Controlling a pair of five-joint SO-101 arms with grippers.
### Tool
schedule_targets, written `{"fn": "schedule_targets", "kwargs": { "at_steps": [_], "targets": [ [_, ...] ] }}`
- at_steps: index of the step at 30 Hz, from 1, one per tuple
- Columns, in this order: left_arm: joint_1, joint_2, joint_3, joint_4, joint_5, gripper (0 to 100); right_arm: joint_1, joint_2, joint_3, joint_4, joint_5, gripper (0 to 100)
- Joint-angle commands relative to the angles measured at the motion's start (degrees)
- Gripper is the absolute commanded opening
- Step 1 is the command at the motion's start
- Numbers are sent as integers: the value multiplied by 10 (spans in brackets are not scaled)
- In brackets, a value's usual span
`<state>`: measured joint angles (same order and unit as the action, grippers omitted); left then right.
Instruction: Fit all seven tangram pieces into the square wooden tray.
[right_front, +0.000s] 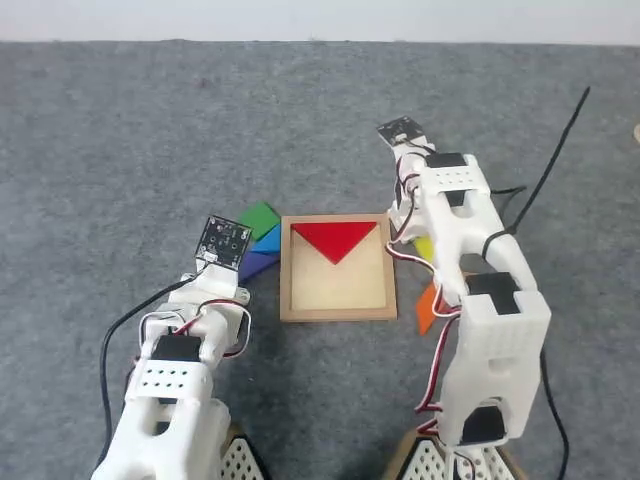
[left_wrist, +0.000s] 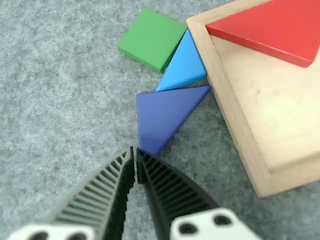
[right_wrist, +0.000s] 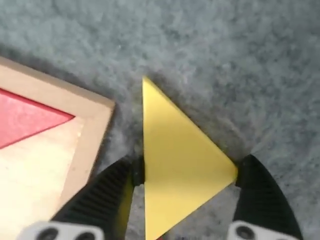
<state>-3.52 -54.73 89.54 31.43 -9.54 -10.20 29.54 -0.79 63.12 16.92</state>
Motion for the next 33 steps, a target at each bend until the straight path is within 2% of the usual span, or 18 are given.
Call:
{"fn": "schedule_targets", "kwargs": {
  "at_steps": [1, 17, 20, 25, 33],
  "targets": [
    [0, 1, -24, -9, 1, 14, 22, -29, -13, 13, -11, 246],
    [0, 1, -24, -9, 1, 14, 15, -131, -11, 62, -42, 248],
    [0, 1, -24, -9, 1, 14, 22, -116, -11, 62, -41, 261],
    [0, 1, -24, -9, 1, 14, 17, -70, -11, 62, -40, 360],
    [0, 1, -24, -9, 1, 14, 3, -7, -13, 44, -40, 362]
  ]
}}
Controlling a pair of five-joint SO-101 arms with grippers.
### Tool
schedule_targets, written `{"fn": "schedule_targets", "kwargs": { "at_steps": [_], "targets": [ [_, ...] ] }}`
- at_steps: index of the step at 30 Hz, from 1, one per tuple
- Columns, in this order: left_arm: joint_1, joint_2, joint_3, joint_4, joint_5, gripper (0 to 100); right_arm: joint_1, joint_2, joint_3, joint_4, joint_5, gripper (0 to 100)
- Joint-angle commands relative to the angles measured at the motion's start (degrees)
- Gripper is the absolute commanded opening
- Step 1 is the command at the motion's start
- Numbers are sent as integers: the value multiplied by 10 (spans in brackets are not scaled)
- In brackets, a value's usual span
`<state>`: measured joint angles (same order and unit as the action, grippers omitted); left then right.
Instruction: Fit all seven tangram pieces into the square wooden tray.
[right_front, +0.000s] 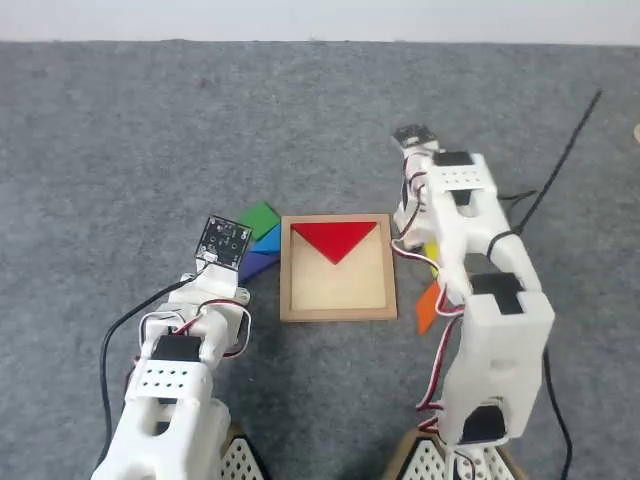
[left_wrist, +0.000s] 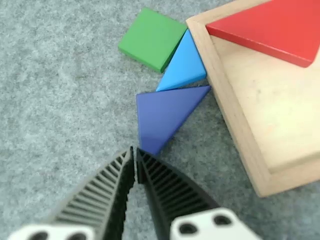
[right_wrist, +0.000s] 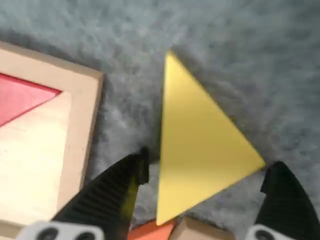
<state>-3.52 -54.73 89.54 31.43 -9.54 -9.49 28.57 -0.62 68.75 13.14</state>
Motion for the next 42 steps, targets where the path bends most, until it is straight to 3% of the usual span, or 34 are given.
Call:
{"fn": "schedule_targets", "kwargs": {
  "at_steps": [1, 9, 38, 42],
  "targets": [
    [0, 1, -24, -9, 1, 14, -3, 8, -15, -19, -4, 362],
    [0, 1, -24, -9, 1, 14, -4, 14, -16, -24, -6, 233],
    [0, 1, -24, -9, 1, 14, 1, -69, -21, -10, -20, 236],
    [0, 1, -24, -9, 1, 14, 1, -68, -21, -12, 5, 307]
  ]
}}
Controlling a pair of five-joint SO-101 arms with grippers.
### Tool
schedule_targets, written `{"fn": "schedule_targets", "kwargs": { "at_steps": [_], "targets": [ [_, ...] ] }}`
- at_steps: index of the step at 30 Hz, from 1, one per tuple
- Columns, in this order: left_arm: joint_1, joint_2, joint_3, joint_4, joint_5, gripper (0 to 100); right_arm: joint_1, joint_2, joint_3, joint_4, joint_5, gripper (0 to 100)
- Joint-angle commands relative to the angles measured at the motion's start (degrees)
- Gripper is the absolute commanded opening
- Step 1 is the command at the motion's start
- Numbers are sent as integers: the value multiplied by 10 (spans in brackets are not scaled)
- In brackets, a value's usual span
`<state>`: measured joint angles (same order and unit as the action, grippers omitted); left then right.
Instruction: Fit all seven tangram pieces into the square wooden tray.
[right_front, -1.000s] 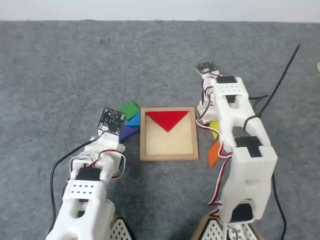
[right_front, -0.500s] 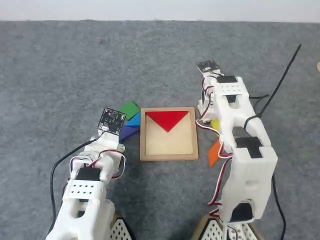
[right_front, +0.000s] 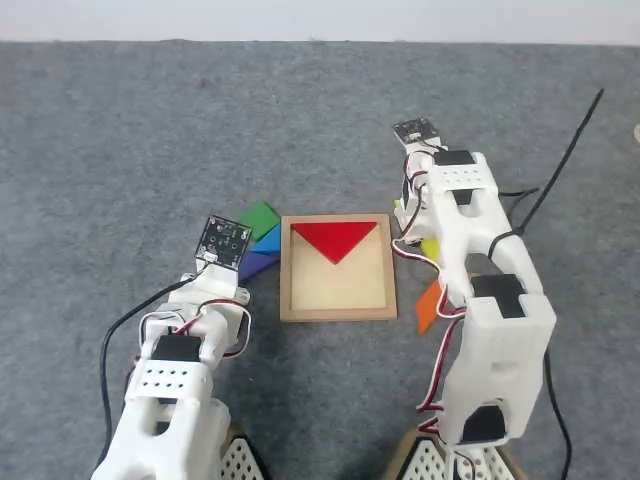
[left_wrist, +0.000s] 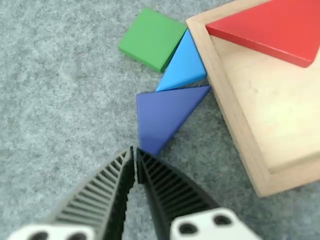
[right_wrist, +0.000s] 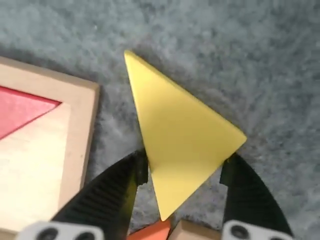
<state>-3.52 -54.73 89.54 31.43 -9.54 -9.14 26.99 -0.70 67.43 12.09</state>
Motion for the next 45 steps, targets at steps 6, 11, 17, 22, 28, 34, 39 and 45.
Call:
{"fn": "schedule_targets", "kwargs": {
  "at_steps": [6, 11, 17, 22, 28, 34, 39, 45],
  "targets": [
    [0, 1, -24, -9, 1, 14, -3, -51, -19, -38, 63, 406],
    [0, 1, -24, -9, 1, 14, -8, -37, -18, -78, 94, 406],
    [0, 1, -24, -9, 1, 14, -25, 7, -18, -73, 87, 405],
    [0, 1, -24, -9, 1, 14, -22, 18, -19, -43, 48, 357],
    [0, 1, -24, -9, 1, 14, -22, 20, -18, -37, 32, 364],
    [0, 1, -24, -9, 1, 14, -22, 25, -18, -43, 33, 364],
    [0, 1, -24, -9, 1, 14, -22, 35, -21, -36, 30, 362],
    [0, 1, -24, -9, 1, 14, -15, 50, -41, 5, 28, 362]
  ]
}}
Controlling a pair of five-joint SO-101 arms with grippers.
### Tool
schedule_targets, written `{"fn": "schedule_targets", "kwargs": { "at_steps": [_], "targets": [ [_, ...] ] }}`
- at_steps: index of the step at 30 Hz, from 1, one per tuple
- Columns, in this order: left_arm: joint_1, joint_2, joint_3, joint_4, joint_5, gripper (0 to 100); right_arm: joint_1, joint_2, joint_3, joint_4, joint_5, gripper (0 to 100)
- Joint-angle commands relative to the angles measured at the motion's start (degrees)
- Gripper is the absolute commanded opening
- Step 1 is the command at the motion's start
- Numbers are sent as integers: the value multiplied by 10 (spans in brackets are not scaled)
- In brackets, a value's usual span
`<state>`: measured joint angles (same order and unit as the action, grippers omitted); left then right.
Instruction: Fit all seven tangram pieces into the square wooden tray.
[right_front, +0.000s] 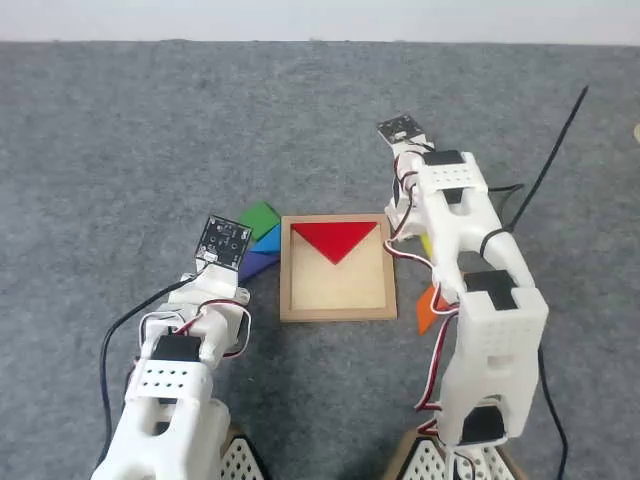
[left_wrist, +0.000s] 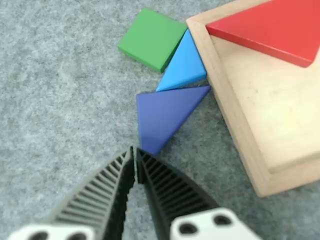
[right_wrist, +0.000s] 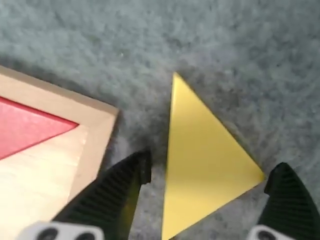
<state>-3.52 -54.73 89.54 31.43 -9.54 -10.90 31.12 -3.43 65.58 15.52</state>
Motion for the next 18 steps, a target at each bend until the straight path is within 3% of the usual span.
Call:
{"fn": "schedule_targets", "kwargs": {
  "at_steps": [1, 5, 10, 18],
  "targets": [
    [0, 1, -24, -9, 1, 14, 4, 15, -22, 28, -6, 361],
    [0, 1, -24, -9, 1, 14, 4, 44, -67, 63, -6, 357],
    [0, 1, -24, -9, 1, 14, 4, 71, -106, 88, -7, 241],
    [0, 1, -24, -9, 1, 14, 5, 72, -110, 87, -33, 235]
  ]
}}
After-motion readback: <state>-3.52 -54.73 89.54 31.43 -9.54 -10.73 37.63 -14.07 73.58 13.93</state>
